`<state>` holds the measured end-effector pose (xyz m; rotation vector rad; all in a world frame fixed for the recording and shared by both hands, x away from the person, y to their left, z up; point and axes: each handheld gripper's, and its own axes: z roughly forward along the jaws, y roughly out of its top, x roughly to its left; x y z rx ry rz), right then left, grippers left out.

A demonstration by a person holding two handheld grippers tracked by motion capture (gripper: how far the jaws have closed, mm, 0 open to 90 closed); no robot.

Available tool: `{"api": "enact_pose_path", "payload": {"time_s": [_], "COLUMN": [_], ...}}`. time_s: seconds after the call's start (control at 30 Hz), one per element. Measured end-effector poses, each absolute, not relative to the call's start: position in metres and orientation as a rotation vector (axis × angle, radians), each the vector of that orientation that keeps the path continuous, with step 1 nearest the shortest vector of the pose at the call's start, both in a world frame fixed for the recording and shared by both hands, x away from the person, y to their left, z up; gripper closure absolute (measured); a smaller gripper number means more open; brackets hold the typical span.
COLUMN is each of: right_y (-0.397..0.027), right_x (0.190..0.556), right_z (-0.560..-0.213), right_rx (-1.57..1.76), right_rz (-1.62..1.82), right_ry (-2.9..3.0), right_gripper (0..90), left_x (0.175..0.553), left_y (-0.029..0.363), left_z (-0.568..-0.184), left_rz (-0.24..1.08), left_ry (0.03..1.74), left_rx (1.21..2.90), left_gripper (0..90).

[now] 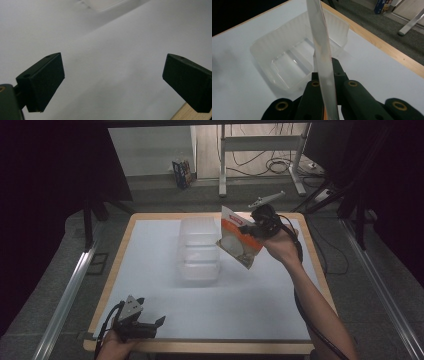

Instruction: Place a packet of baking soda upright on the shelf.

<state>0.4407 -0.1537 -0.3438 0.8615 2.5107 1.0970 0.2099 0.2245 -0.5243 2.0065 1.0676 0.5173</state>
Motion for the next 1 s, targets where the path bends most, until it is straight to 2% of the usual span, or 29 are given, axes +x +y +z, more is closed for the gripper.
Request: {"api": "enact_pose_path", "payload": {"time_s": [1.0], "right_y": [-0.086], "right_x": [0.494], "right_z": [-0.343], "right_rx": [0.814], "right_rz": [1.099], "right_ry": [2.545], "right_gripper": [88.6], "left_x": [0.211], "left_y": [0.227], "left_z": [-0.525], "left_rz": [0.5], "left_ry": [1.077], "left_rx": [1.991], "left_gripper": [4.0]}}
